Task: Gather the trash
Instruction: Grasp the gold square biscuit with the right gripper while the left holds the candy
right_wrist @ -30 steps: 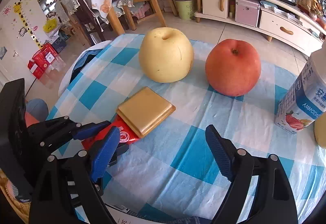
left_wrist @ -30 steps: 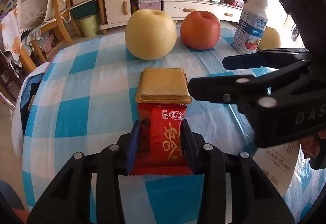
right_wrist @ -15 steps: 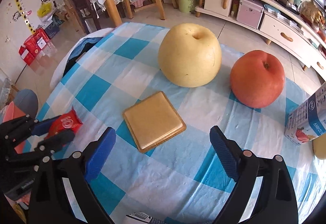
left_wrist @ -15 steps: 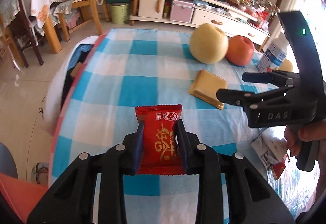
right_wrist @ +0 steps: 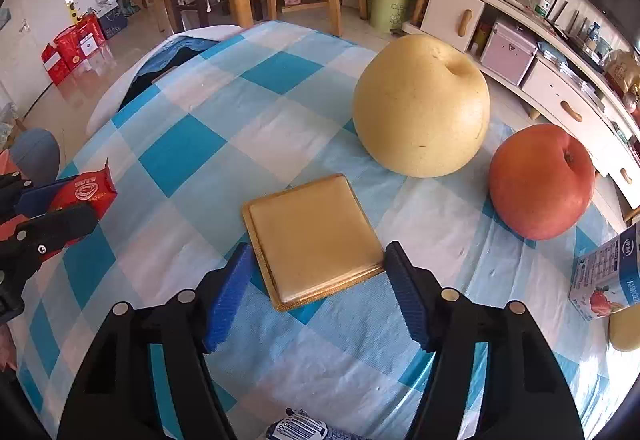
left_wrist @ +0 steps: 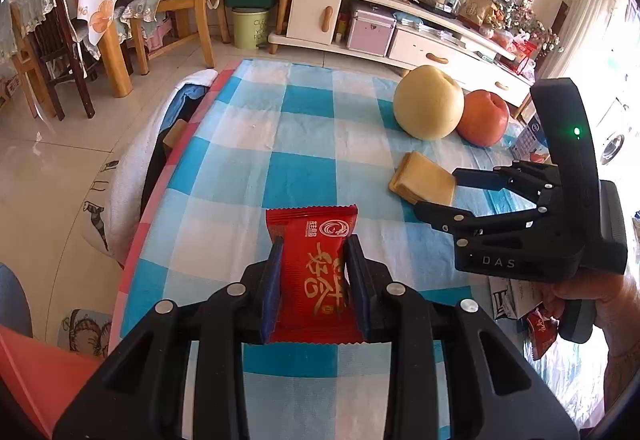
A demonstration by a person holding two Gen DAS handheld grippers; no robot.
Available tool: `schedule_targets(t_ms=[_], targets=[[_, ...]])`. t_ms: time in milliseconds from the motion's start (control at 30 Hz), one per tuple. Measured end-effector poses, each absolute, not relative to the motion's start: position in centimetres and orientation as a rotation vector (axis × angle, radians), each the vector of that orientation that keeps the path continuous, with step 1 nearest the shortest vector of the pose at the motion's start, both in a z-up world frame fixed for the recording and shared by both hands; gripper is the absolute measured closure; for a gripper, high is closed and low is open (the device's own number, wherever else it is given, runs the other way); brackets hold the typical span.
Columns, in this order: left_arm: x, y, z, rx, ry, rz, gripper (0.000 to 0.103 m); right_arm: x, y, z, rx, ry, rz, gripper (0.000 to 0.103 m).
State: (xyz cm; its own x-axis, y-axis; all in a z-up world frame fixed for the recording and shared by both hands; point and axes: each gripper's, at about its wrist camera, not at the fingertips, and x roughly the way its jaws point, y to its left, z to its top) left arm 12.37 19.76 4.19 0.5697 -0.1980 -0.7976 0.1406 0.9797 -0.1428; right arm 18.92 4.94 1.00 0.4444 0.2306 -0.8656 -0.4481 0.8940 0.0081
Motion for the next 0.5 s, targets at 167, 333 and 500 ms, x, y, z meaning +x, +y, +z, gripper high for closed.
schedule_targets(t_ms=[167, 333, 500], targets=[[12.0, 19.9, 4.4, -0.088, 0.936, -0.194, 0.071, 17.9, 5.1, 1.0, -0.247, 1.009, 0.438, 0.038], [11.4, 20.3, 4.8, -0.118, 0.924, -0.199, 0.071, 16.4, 5.5, 1.8, -0.266, 0.979, 0.432, 0.039], [10.4, 20.6, 5.5, -0.153, 0.899, -0.206, 0.071, 15.4, 5.1, 4.2, -0.219, 0.953, 0.419, 0.039]])
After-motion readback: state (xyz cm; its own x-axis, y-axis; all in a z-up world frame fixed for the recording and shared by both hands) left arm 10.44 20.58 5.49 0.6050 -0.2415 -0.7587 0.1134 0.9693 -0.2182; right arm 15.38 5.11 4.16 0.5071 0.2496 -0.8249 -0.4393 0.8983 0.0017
